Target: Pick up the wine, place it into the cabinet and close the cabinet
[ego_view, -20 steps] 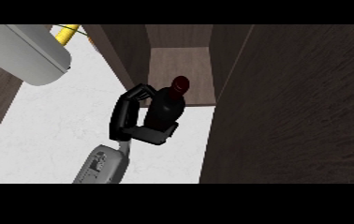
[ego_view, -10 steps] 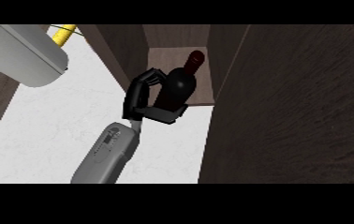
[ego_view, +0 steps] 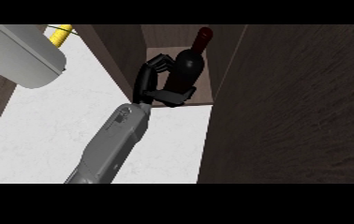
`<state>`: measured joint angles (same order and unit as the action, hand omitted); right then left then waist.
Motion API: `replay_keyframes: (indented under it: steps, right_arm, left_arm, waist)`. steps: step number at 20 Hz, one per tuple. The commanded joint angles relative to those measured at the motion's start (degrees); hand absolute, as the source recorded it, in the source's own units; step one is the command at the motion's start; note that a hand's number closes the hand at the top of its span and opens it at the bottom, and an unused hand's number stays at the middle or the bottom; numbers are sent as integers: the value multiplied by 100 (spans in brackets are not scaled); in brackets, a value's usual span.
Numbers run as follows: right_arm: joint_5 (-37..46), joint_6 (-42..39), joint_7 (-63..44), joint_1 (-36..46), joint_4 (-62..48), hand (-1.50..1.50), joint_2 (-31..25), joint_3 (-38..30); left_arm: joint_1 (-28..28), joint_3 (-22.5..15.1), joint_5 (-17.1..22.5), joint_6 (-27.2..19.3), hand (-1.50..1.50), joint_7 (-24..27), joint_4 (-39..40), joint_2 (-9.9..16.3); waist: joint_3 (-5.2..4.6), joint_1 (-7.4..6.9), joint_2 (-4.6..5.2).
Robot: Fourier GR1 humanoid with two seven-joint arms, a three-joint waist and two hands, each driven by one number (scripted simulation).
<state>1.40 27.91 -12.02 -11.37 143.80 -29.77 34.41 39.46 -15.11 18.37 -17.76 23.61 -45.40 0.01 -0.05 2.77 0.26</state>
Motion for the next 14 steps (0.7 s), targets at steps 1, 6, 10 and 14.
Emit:
replay_keyframes:
  steps: [1,6,10,14]
  right_arm:
    - [-549,-205,-88,-325,799,-150,-95,-176]
    - [-417,-147,-235,-445,1225,-150,-113,-123]
    - [-557,-384,192,-581,977,-150,-143,-133]
    - [-496,-381,228,-542,849,-150,17,-11]
  left_arm:
    - [431,-218,475,-222,150,283,746,-1]
    - [1162,217,73,-206,150,117,1498,27]
    - [1299,-46,329,-659,150,-14,2060,-1]
    - [1421,116,658,-592,150,235,2357,-1]
  waist:
    - [5,58,25]
    - [2,85,25]
    - [7,274,60]
    - [-2,253,77]
